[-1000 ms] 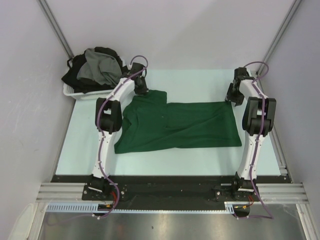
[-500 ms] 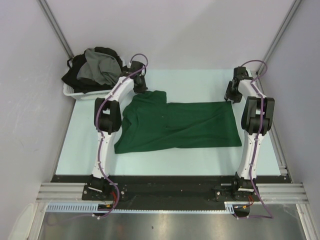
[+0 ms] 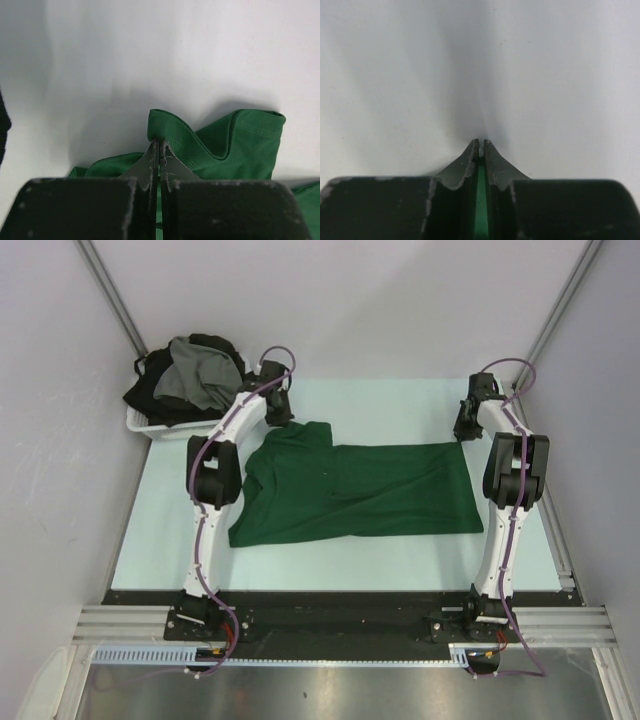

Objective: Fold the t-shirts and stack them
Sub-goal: Grap the side of the flattened tshirt furthest away from the robot with both arms

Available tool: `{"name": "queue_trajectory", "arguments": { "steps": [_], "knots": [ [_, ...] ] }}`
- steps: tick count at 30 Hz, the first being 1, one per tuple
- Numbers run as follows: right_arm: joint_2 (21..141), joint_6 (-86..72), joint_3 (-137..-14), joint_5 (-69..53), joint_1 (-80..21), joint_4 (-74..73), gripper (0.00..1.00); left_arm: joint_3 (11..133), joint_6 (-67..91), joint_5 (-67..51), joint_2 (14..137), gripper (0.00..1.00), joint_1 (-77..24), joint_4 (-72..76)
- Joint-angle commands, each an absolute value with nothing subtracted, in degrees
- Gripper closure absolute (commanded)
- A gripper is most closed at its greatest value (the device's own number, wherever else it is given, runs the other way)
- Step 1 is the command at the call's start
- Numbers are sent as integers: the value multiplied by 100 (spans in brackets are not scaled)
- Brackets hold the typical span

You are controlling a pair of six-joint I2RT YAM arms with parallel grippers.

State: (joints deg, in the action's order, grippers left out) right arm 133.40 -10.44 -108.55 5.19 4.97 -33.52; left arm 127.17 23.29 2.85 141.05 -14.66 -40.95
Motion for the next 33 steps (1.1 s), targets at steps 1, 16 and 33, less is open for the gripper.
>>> {"name": "queue_trajectory", "arguments": {
  "steps": [1,16,33],
  "knots": [
    [13570,-1081,-10820,264,492,-3410,88,12700,2206,378,13535,100,-1468,-4078],
    [13140,-1099,-10442,395,580,-3419,63,12727,2215,325,13553,100,-1503,-4104],
    [12919,-1160,-10072,255,677,-3427,67,12709,2180,308,13562,100,-1547,-4122]
  ]
}}
